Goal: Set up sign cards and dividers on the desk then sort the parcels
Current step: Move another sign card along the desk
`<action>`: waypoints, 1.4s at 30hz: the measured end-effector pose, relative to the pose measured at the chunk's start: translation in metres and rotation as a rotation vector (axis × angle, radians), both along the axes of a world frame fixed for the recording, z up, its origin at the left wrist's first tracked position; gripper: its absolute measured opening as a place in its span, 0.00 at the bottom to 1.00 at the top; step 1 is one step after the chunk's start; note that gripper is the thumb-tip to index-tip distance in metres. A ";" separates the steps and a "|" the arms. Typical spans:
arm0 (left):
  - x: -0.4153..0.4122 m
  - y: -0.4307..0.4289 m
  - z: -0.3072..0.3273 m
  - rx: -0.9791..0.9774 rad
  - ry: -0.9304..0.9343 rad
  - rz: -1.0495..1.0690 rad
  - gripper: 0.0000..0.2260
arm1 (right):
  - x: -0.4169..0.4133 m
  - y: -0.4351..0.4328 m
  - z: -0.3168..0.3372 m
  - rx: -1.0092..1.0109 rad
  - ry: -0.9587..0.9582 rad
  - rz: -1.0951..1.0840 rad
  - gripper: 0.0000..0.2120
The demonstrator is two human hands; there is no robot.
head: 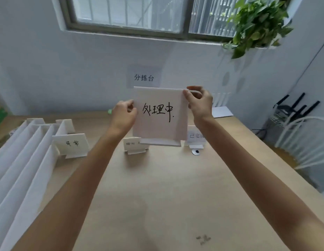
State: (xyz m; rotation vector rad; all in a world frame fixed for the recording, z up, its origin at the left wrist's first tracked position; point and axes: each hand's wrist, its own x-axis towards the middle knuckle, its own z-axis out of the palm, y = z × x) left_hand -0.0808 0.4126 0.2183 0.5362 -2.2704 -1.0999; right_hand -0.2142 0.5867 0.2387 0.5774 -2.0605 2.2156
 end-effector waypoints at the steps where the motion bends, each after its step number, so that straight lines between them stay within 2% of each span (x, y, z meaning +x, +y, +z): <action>1: -0.011 0.033 0.003 0.006 0.013 -0.024 0.16 | -0.009 0.031 -0.002 -0.057 -0.094 -0.012 0.05; 5: -0.064 0.151 0.001 0.001 0.063 -0.072 0.20 | -0.049 0.150 -0.015 -0.217 -0.348 -0.150 0.07; 10: -0.133 0.275 -0.018 -0.062 -0.049 -0.205 0.18 | -0.075 0.272 -0.035 -0.231 -0.382 -0.503 0.08; 12: -0.156 0.316 -0.026 -0.028 -0.081 -0.221 0.17 | -0.081 0.313 -0.038 -0.154 -0.339 -0.557 0.01; 17: -0.209 0.396 -0.042 0.127 -0.092 -0.321 0.15 | -0.102 0.396 -0.056 0.245 -0.194 -0.344 0.25; 19: -0.228 0.419 -0.047 0.245 -0.072 -0.316 0.20 | -0.121 0.418 -0.065 0.350 -0.179 -0.331 0.35; 20: -0.240 0.428 -0.051 0.295 -0.054 -0.315 0.23 | -0.132 0.427 -0.067 0.382 -0.171 -0.324 0.36; 23: -0.282 0.448 -0.064 0.334 0.003 -0.346 0.24 | -0.169 0.452 -0.068 0.394 -0.152 -0.218 0.32; 27: -0.343 0.468 -0.075 0.450 0.001 -0.308 0.24 | -0.232 0.484 -0.074 0.369 -0.253 -0.113 0.28; 32: -0.403 0.491 -0.081 0.487 -0.007 -0.312 0.17 | -0.298 0.511 -0.077 0.414 -0.305 -0.010 0.27; 37: -0.444 0.495 -0.105 0.468 -0.076 -0.266 0.22 | -0.357 0.521 -0.093 0.464 -0.316 -0.008 0.26; 40: -0.471 0.492 -0.126 0.462 -0.131 -0.210 0.21 | -0.397 0.518 -0.114 0.483 -0.326 0.052 0.22; 42: -0.489 0.493 -0.141 0.488 -0.174 -0.153 0.20 | -0.428 0.514 -0.131 0.490 -0.346 0.104 0.23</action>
